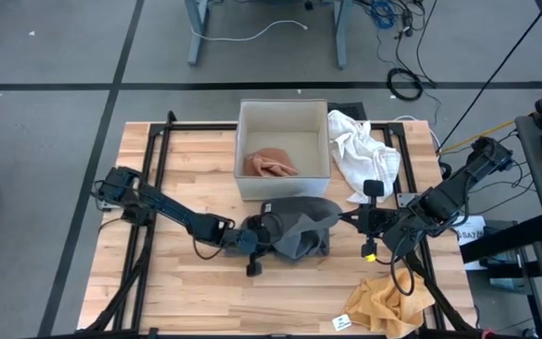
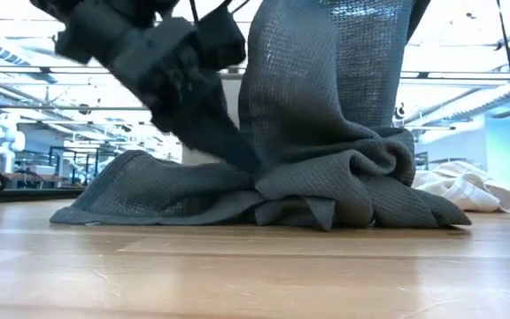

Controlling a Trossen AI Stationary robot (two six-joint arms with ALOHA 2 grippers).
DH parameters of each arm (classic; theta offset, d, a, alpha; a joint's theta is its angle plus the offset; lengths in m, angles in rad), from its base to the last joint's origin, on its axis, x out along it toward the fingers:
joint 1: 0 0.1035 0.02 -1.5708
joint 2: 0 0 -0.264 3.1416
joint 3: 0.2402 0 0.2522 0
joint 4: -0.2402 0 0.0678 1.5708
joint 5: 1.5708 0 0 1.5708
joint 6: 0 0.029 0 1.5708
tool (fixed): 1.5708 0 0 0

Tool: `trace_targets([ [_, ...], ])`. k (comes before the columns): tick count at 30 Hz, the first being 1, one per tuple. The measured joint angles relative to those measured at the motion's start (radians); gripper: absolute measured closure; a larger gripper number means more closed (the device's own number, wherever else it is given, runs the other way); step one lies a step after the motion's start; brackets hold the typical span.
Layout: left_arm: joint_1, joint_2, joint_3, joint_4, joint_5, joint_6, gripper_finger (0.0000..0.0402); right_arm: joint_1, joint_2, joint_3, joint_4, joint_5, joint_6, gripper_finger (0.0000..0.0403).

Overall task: Fold towel
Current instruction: Fold the gray towel

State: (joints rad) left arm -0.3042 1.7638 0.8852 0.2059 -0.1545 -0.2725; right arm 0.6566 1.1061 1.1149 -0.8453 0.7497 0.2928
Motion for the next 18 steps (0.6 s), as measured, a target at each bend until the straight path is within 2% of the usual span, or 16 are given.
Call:
trace_targets([
  [6,-0.012,-0.204,0.0,-0.153,-0.061,0.064,0.04,0.0,0.0,0.0,0.002,0.0,-0.008,0.0403],
  [10,-0.015,-0.311,0.002,-0.267,-0.067,0.049,0.0401,0.0,0.0,0.0,0.002,0.0,-0.008,0.0403],
  [15,-0.029,-0.328,0.0,-0.371,-0.148,0.058,0.0393,0.0,0.0,0.0,0.005,0.0,-0.009,0.0403],
  [18,-0.047,-0.292,0.001,-0.36,-0.185,0.096,0.0361,0.0,0.0,0.0,0.012,0.0,-0.009,0.0403],
])
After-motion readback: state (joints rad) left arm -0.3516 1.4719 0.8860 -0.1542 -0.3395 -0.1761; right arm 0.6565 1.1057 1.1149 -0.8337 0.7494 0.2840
